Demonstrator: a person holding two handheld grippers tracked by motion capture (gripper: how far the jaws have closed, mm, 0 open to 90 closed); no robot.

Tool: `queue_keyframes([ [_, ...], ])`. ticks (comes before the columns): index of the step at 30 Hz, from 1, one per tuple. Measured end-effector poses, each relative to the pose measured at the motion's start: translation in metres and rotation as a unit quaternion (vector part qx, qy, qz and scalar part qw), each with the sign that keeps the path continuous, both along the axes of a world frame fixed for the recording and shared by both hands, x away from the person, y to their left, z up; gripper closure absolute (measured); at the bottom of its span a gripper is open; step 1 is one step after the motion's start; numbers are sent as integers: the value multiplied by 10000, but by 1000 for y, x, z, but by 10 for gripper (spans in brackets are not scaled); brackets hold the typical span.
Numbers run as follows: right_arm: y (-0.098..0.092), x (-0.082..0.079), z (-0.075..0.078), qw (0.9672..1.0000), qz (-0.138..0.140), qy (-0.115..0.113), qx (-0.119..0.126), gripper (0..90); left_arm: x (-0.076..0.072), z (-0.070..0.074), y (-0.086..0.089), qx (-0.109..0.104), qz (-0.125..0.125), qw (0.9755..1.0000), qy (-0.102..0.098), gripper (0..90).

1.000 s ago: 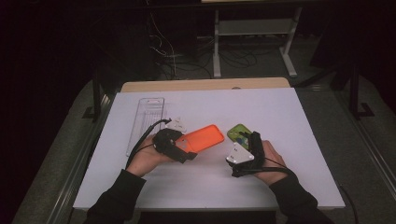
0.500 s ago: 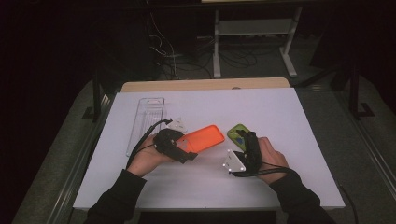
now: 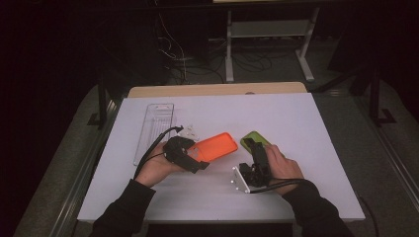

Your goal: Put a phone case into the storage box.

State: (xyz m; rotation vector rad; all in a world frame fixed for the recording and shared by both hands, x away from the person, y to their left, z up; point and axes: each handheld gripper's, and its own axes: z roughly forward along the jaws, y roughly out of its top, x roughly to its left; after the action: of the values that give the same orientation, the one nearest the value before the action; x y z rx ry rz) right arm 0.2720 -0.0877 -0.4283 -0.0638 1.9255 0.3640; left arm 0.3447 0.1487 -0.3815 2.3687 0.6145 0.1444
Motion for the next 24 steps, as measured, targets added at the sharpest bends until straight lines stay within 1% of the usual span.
queue_keyframes([
  [1,0,1,2,9998,105,-73,-177,25,1,1,0,127,-98,9999,-45,157],
  [2,2,1,1,9996,131,-170,-187,26,-1,0,-1,15,-3,10000,13,156],
  [3,3,1,1,9995,151,-190,-195,26,0,1,-1,116,-93,9999,-1,157],
  [4,5,1,1,9997,144,-131,-170,26,0,0,-2,97,-88,9999,13,157],
  [5,6,1,0,9997,162,-141,-147,27,0,1,-2,120,-123,9998,-45,156],
  [6,7,2,1,9993,228,-199,-221,27,-1,0,-3,78,-78,9999,-43,156],
  [7,8,2,1,9993,207,-239,-213,28,-1,0,-4,75,-83,9999,3,157],
  [9,11,2,3,9988,242,-359,-228,36,-2,0,-6,73,-86,9999,-14,156],
  [11,12,2,3,9988,237,-387,-207,38,-2,0,-6,72,-99,9999,-7,157],
  [12,13,3,3,9985,260,-422,-233,43,-3,-1,-8,-4,-51,10000,16,157],
  [13,14,3,3,9983,270,-452,-233,47,-3,0,-8,-8,-65,10000,-7,156],
  [14,15,3,3,9981,279,-487,-244,51,-3,0,-7,35,-114,9999,-26,157],
  [15,17,4,1,9984,249,-471,-212,60,-3,1,-7,48,-126,9999,-32,156],
  [17,19,5,1,9985,215,-436,-264,69,-3,1,-7,37,-150,9998,-80,156],
  [18,20,5,1,9984,217,-465,-246,78,-3,2,-7,33,-142,9999,-70,156],
  [20,22,6,1,9986,222,-433,-196,81,-3,2,-7,26,-141,9999,-66,157],
  [22,23,7,0,9983,225,-497,-222,111,-3,2,-7,31,-141,9999,-66,157],
  [23,24,8,0,9982,231,-493,-241,125,-3,2,-7,22,-141,9999,-64,156],
  [24,24,8,1,9978,263,-550,-278,135,-3,2,-7,4,-141,9999,-63,156],
])
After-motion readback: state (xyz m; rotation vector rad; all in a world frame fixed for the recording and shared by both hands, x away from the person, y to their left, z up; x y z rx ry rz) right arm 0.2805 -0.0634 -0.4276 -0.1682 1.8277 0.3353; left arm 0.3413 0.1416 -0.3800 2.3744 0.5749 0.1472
